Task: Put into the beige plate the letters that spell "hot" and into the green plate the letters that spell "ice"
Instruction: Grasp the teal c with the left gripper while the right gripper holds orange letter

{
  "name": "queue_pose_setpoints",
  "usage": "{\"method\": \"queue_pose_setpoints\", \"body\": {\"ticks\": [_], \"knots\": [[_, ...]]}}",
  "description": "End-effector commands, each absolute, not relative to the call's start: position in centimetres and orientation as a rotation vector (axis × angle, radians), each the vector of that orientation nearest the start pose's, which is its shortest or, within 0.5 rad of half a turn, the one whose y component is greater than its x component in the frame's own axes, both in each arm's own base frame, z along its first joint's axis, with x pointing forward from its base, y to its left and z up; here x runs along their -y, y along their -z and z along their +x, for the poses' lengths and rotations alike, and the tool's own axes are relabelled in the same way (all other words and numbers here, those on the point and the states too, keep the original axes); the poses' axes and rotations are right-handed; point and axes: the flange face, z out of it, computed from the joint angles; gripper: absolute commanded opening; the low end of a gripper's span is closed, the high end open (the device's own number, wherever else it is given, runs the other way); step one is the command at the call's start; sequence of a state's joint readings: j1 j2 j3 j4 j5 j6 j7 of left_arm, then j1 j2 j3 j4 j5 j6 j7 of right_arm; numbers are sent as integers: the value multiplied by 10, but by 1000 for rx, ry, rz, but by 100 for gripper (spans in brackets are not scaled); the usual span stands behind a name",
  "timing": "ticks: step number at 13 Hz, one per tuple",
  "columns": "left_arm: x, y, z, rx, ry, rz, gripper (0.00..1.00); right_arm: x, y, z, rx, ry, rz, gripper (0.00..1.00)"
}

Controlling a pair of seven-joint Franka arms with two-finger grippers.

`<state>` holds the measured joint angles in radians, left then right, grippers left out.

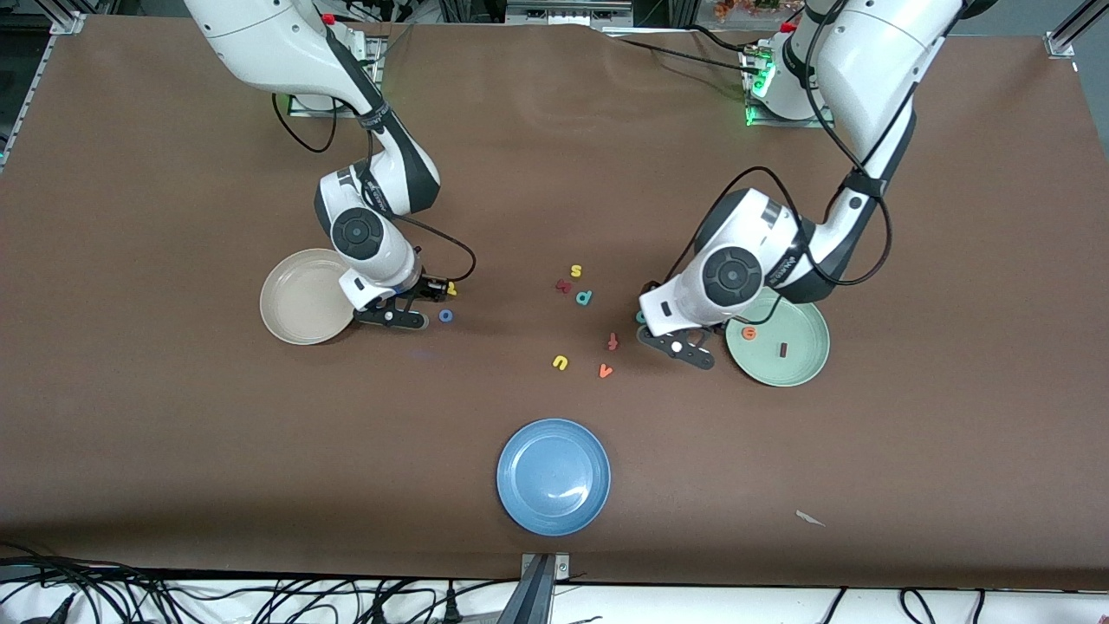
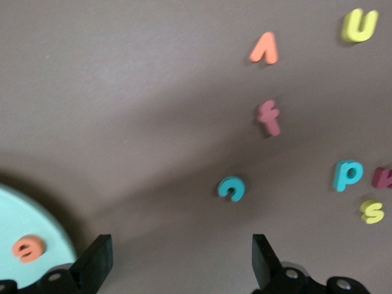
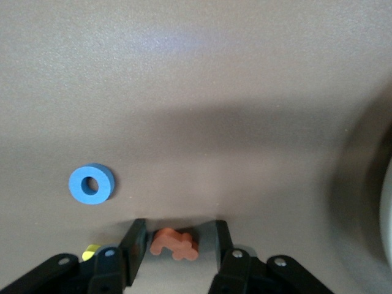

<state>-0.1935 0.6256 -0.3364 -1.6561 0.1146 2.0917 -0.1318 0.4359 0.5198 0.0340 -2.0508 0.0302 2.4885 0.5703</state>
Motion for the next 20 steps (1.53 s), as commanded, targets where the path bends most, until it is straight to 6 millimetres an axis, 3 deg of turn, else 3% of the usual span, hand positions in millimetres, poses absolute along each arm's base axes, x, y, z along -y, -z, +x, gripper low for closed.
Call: {"method": "queue_pose_setpoints", "body": {"ticks": [1,3,5,8,12,14,15,17,20], "knots": [[327,-226,581,-753,-240,-3080,99,-267,-166,518,-196,-140,-3144,53],[336,-209,575,-777,-187,-3101,97,-267,-167,519,-193,-138,-3143,49],[352,-206,563,-808,-175,-3095,90,-268,-165,517,-191,-143,-3144,43],[352,-191,556,-931,-147,-2964,78,-268,-165,518,-191,-142,-3145,36],[354,-173,550,-930,-135,-2977,63,-268,-165,517,-189,-145,-3145,24],[354,-167,546,-940,-103,-2992,49,-267,-164,517,-193,-151,-3147,20],[354,-166,545,-945,-105,-2991,37,-266,-164,517,-193,-155,-3149,20],[350,-170,548,-919,-108,-2993,0,-267,-165,517,-193,-155,-3149,20],[343,-194,559,-891,-83,-2991,0,-267,-186,516,-186,-189,-3160,20]]}}
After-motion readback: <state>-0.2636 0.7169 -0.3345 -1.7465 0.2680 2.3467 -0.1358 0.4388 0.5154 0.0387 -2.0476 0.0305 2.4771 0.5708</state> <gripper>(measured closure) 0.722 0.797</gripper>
